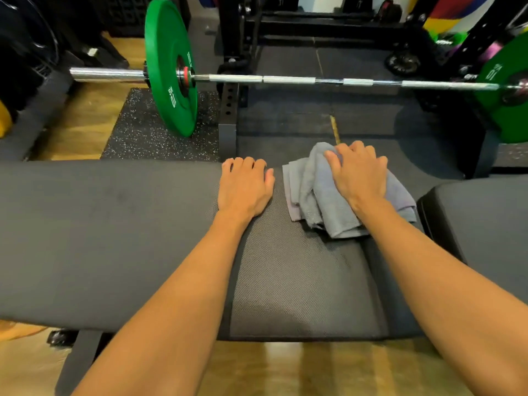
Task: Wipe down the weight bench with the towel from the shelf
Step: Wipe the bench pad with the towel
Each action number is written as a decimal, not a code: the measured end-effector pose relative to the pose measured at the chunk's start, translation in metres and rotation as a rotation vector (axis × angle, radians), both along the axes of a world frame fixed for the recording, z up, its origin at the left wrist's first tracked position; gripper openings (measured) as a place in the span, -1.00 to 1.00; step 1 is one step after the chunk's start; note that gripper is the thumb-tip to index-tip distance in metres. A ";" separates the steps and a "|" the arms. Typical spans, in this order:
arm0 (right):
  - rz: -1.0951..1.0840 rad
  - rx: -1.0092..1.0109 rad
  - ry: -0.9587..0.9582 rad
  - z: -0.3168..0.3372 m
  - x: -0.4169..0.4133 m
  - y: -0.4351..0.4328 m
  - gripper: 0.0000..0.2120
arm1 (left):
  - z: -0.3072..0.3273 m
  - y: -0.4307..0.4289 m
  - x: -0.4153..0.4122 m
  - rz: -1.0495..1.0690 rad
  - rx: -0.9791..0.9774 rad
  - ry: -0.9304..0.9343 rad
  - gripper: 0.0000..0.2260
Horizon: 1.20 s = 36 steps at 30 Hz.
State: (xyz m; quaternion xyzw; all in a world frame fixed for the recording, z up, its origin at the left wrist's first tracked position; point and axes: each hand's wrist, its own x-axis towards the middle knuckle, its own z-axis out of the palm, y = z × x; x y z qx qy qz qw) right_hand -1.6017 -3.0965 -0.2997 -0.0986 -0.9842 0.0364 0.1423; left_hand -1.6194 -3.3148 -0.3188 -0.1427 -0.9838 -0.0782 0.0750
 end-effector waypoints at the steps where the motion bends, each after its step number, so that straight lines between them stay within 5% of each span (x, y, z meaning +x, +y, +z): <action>1: 0.008 -0.018 0.005 0.003 0.006 -0.001 -0.60 | 0.003 -0.003 0.001 -0.015 0.011 -0.011 -0.61; 11: -0.027 -0.090 0.005 0.014 0.205 -0.034 -0.63 | 0.026 -0.040 0.001 -0.107 0.052 -0.081 -0.65; 20: -0.081 0.008 0.059 -0.004 0.070 -0.067 -0.71 | -0.001 -0.064 -0.032 0.037 0.121 0.011 -0.81; 25: -0.041 -0.044 -0.102 0.005 -0.030 -0.074 -0.64 | 0.004 -0.064 -0.031 0.028 0.144 -0.003 -0.79; 36: 0.018 -0.094 0.001 0.012 0.155 -0.136 -0.66 | 0.022 -0.095 -0.021 -0.098 0.127 -0.099 -0.71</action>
